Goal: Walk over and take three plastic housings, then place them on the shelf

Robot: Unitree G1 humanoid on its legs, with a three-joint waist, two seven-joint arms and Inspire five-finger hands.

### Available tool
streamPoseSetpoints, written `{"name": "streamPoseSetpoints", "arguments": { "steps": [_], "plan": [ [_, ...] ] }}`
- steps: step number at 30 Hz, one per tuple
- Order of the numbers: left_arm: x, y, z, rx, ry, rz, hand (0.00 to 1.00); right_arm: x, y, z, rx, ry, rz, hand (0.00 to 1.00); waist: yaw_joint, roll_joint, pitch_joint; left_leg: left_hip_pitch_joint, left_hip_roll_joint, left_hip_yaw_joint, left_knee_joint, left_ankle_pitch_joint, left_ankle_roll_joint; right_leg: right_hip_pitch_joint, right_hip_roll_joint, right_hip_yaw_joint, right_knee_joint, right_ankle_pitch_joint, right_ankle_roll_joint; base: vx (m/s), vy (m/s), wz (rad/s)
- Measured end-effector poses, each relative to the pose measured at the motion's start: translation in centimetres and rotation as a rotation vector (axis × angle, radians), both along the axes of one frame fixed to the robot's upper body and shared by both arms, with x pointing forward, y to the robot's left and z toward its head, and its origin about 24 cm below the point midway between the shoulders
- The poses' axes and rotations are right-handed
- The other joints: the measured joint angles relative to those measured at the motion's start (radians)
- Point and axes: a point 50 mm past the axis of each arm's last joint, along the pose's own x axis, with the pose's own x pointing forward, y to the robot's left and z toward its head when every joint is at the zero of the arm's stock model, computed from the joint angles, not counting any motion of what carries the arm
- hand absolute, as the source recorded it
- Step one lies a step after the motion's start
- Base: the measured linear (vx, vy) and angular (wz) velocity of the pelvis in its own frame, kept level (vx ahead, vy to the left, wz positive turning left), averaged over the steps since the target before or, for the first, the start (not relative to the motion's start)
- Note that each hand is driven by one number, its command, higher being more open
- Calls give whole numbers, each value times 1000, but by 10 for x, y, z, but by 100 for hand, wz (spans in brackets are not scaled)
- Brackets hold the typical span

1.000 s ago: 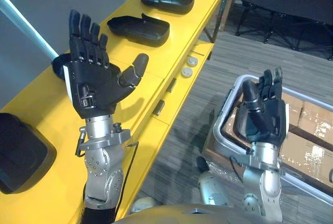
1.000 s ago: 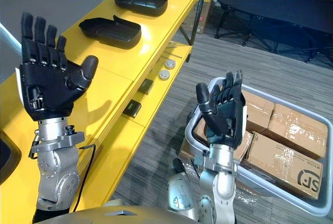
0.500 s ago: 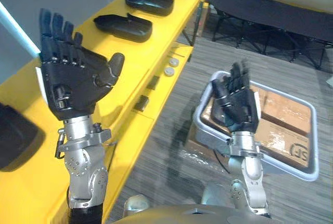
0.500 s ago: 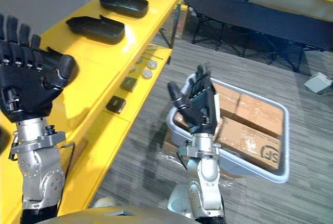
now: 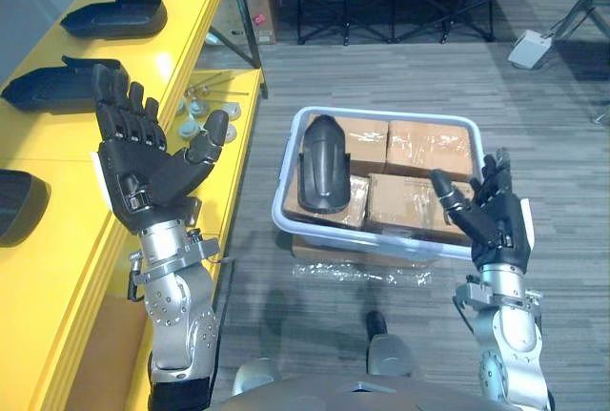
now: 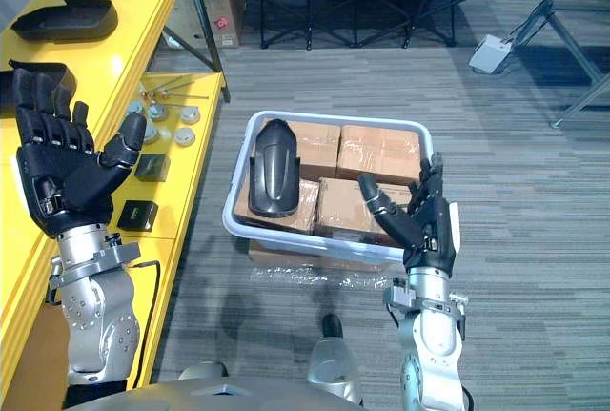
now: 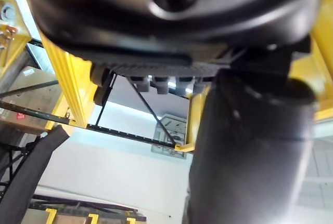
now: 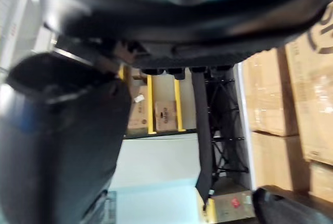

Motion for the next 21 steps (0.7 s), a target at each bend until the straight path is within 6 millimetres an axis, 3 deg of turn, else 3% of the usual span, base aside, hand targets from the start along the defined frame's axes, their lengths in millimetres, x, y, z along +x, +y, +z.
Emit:
{"name": "streamPoseSetpoints", "arguments": {
  "steps": [4, 5, 8, 11, 12, 16, 21],
  "plan": [
    [-4, 7, -2, 33, 13, 12, 100, 16, -3, -9, 8, 24, -41, 100, 32, -26, 17, -30, -22, -15, 17, -29, -36, 16, -24, -17, -69, 59, 15, -105, 115, 1],
    [-3, 8, 0, 54, 9, 7, 100, 26, -8, -14, 19, 40, -77, 100, 46, -43, 30, -62, -30, -27, 48, -40, -27, 18, -32, -29, -104, 82, 19, -205, 142, 18],
    [1, 10, 6, 81, -9, -15, 100, 56, -21, -17, 20, 77, -170, 100, 62, -59, 82, -155, -38, -76, 123, -44, -27, 11, -41, -72, -153, 124, 8, -178, 98, 36],
    [8, 8, 15, 70, -52, -34, 100, 86, -39, -7, -34, 114, -207, 100, 91, -49, 135, -215, -40, -105, 159, -36, -35, -10, -41, -95, -167, 148, 8, -146, 32, 28],
    [12, 6, 20, 73, -77, -46, 100, 106, -50, 2, -58, 143, -231, 100, 108, -40, 158, -254, -41, -121, 170, -27, -40, -26, -39, -111, -182, 168, 10, -101, 0, 25],
    [18, 1, 26, 96, -89, -86, 100, 127, -65, 24, -46, 137, -256, 100, 132, -21, 210, -286, -38, -149, 182, -21, -44, -29, -31, -134, -193, 182, 9, -51, -10, 17],
    [24, -1, 34, 157, -100, -142, 100, 143, -71, 38, -48, 125, -221, 100, 139, -40, 236, -296, -39, -154, 188, -22, -45, -34, -31, -143, -190, 184, 7, 2, 2, 3]
  ]
}}
